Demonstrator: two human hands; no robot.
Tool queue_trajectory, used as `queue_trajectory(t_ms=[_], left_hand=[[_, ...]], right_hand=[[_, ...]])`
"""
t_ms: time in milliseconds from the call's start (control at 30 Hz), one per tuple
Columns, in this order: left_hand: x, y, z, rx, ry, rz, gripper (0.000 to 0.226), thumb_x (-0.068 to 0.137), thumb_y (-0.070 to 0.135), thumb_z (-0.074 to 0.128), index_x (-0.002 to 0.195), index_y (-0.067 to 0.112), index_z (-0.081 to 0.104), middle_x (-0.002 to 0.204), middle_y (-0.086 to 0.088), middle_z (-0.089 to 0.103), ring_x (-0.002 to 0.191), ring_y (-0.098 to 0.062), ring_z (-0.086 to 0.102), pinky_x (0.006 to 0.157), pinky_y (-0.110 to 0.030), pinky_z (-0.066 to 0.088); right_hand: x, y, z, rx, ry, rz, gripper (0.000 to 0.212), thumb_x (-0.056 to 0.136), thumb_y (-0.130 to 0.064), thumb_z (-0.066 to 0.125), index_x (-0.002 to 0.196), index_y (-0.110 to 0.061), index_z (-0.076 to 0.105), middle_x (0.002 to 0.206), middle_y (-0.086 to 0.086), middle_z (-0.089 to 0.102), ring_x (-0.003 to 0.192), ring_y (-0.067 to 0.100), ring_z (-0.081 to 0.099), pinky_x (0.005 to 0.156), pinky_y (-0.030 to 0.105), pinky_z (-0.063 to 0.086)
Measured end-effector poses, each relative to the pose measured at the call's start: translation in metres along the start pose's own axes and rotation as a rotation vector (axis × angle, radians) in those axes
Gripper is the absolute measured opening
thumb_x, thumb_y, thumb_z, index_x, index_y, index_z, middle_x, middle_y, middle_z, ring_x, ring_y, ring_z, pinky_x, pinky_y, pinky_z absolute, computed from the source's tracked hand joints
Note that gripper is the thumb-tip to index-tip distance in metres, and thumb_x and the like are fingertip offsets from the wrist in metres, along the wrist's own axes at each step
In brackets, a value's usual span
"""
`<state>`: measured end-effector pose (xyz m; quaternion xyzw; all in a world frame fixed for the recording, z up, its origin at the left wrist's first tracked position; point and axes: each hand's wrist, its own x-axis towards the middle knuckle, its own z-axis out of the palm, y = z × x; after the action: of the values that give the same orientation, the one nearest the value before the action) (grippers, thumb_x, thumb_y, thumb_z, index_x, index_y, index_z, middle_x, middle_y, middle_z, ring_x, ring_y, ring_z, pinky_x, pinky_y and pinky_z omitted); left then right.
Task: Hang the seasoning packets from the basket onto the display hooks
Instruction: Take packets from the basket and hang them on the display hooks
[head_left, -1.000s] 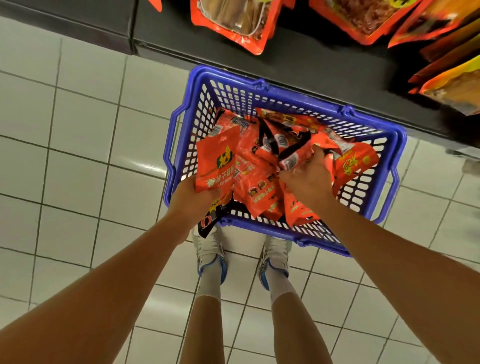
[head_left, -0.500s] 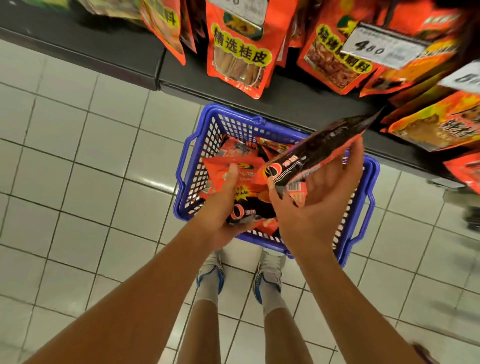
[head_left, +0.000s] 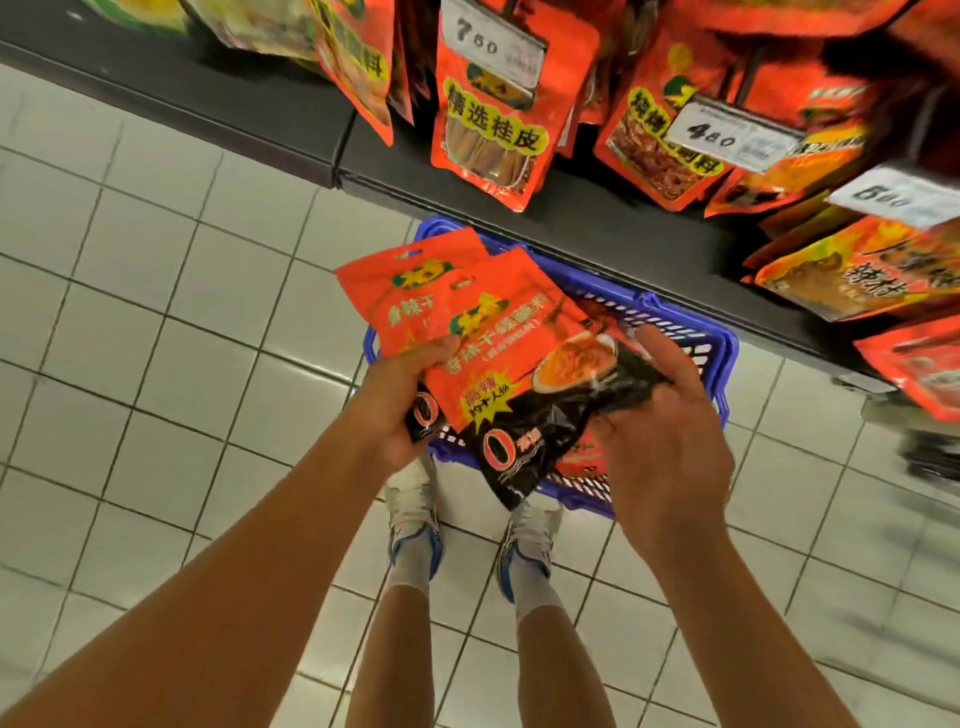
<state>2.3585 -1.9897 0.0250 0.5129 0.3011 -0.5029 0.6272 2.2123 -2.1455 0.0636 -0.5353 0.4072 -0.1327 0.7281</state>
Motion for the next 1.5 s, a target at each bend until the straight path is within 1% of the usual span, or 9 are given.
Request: queue_trajectory(t_ms=[133,233,400,567,700,867,1167,1333,1500], left_hand=[[-0.049,0.037,0.0,0.152,-0.054,0.17,0.038,0.077,0.019,0.073,0.114,0.018,0.068,0.103,-0.008,0.078,0.084,-0.026,0.077,0.057,-0.035,0.06],[-0.099,0.069,0.013,0.31,-0.114,0.266,0.037,0.079,0.016,0.076,0.115,0.019,0.068,0.104,-0.007,0.078,0.085,-0.026,0.077,0.055,-0.03,0.058],[-0.194,0.126,0.057,0.482,-0.181,0.434,0.042,0.077,0.021,0.081,0.117,0.023,0.07,0.115,-0.005,0.076,0.105,-0.025,0.073,0.085,-0.037,0.061],[-0.311,0.187,0.1,0.439,-0.073,0.601,0.039,0.078,0.058,0.074,0.107,0.031,0.074,0.109,0.0,0.078,0.101,-0.021,0.075,0.087,-0.042,0.06],[-0.403,0.23,0.125,0.338,-0.08,0.764,0.054,0.075,0.065,0.074,0.112,0.025,0.075,0.115,-0.006,0.076,0.106,-0.027,0.073,0.088,-0.042,0.059],[-0.499,0.274,0.153,0.27,-0.187,0.94,0.045,0.081,0.039,0.074,0.119,0.015,0.07,0.117,-0.011,0.074,0.106,-0.028,0.072,0.09,-0.042,0.057],[-0.604,0.352,0.188,0.21,-0.258,1.189,0.026,0.089,0.004,0.063,0.115,0.006,0.063,0.087,-0.003,0.078,0.079,-0.019,0.075,0.071,-0.033,0.06],[-0.639,0.394,0.191,0.165,-0.274,1.265,0.053,0.069,0.018,0.075,0.119,0.007,0.062,0.102,-0.015,0.072,0.09,-0.03,0.069,0.085,-0.047,0.058],[-0.648,0.431,0.19,0.235,-0.366,1.339,0.043,0.075,0.045,0.077,0.109,0.02,0.071,0.103,-0.004,0.079,0.091,-0.02,0.077,0.072,-0.032,0.063]], right_hand=[[0.005,-0.058,0.014,-0.016,-0.107,0.268,0.026,0.097,-0.005,0.059,0.113,-0.02,0.074,0.118,0.001,0.073,0.101,0.005,0.07,0.081,0.022,0.058],[0.005,-0.112,0.028,-0.144,-0.232,0.352,0.01,0.091,-0.017,0.067,0.089,-0.018,0.077,0.089,0.001,0.077,0.078,0.012,0.072,0.068,0.025,0.057],[-0.02,-0.215,0.052,-0.236,-0.377,0.201,0.008,0.084,-0.021,0.079,0.092,-0.024,0.077,0.094,0.002,0.079,0.086,0.017,0.075,0.071,0.036,0.06],[-0.061,-0.343,0.074,-0.152,-0.309,-0.021,0.014,0.07,-0.026,0.082,0.082,-0.032,0.079,0.091,0.011,0.071,0.085,0.028,0.064,0.084,0.066,0.053],[-0.097,-0.446,0.08,-0.097,-0.269,-0.175,0.018,0.066,-0.021,0.08,0.078,-0.034,0.079,0.075,-0.007,0.075,0.063,0.01,0.068,0.056,0.032,0.058],[-0.144,-0.552,0.095,-0.097,-0.188,-0.44,0.013,0.074,-0.037,0.076,0.084,-0.029,0.078,0.083,-0.008,0.077,0.077,0.014,0.068,0.075,0.039,0.057],[-0.202,-0.679,0.117,-0.038,-0.118,-0.704,0.011,0.079,-0.018,0.071,0.069,-0.022,0.074,0.061,-0.009,0.069,0.049,0.007,0.061,0.043,0.02,0.046],[-0.211,-0.72,0.13,0.005,0.018,-0.768,0.01,0.085,-0.01,0.069,0.078,-0.016,0.067,0.061,-0.007,0.069,0.051,0.013,0.062,0.046,0.025,0.047],[-0.21,-0.748,0.146,0.049,0.109,-0.801,0.019,0.094,-0.029,0.071,0.078,-0.018,0.071,0.066,-0.005,0.074,0.055,0.012,0.07,0.044,0.025,0.051]])
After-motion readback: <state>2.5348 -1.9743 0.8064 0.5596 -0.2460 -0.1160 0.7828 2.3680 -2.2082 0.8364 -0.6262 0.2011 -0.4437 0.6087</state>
